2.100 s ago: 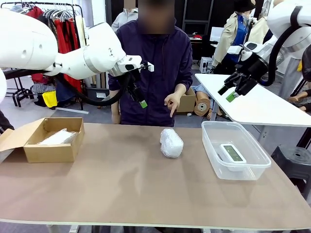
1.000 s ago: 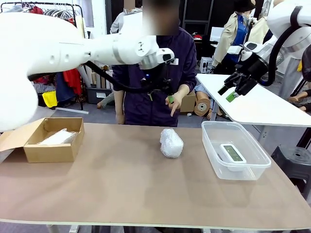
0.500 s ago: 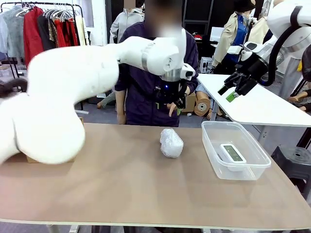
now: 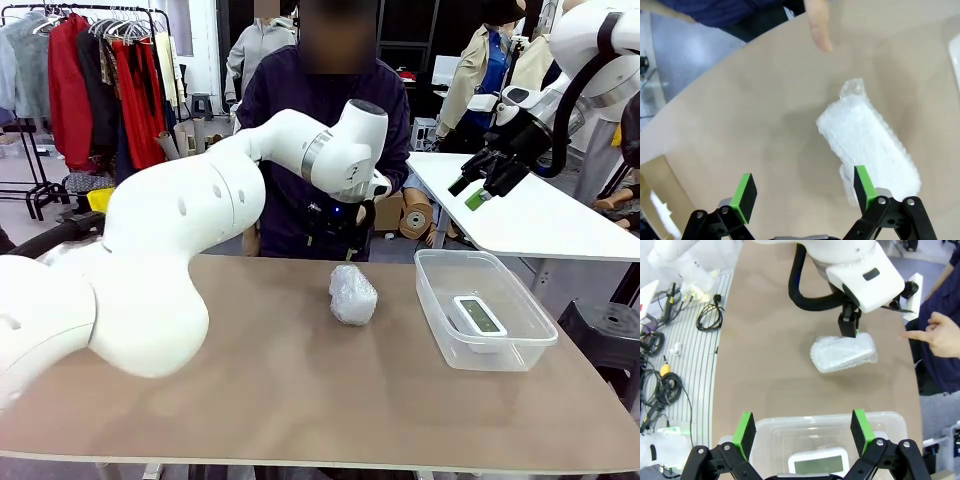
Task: Separate and place wrapped and unwrapped clocks.
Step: Pick up the Digital clock indicated by the person.
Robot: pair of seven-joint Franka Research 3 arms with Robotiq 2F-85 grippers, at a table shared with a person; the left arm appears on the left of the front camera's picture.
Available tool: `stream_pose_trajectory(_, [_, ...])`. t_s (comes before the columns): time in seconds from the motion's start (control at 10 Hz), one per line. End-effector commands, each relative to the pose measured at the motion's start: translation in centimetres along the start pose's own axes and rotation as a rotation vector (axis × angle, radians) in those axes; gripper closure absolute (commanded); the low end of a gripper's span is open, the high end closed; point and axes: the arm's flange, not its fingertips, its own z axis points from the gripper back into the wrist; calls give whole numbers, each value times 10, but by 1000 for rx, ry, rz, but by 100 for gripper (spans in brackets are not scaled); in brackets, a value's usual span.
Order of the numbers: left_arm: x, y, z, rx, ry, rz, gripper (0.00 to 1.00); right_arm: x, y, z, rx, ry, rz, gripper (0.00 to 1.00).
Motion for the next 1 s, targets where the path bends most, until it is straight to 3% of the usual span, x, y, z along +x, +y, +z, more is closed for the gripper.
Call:
stream_pose_trajectory(0.0, [66,-22,3,-59,-37,69,0,1,2,0,1,18,4,0])
stream_pose_trajectory(0.1, [0,0,0,0,0,0,0,1,2,0,1,18,4,0])
stream_pose_trajectory(0.5, [2,-4,-4,-22,-13,20,0,1,2,0,1,18,4,0])
stream_pose_trajectory(0.9, [11,-31,10,-97,72,258,0,1,2,0,1,18,4,0])
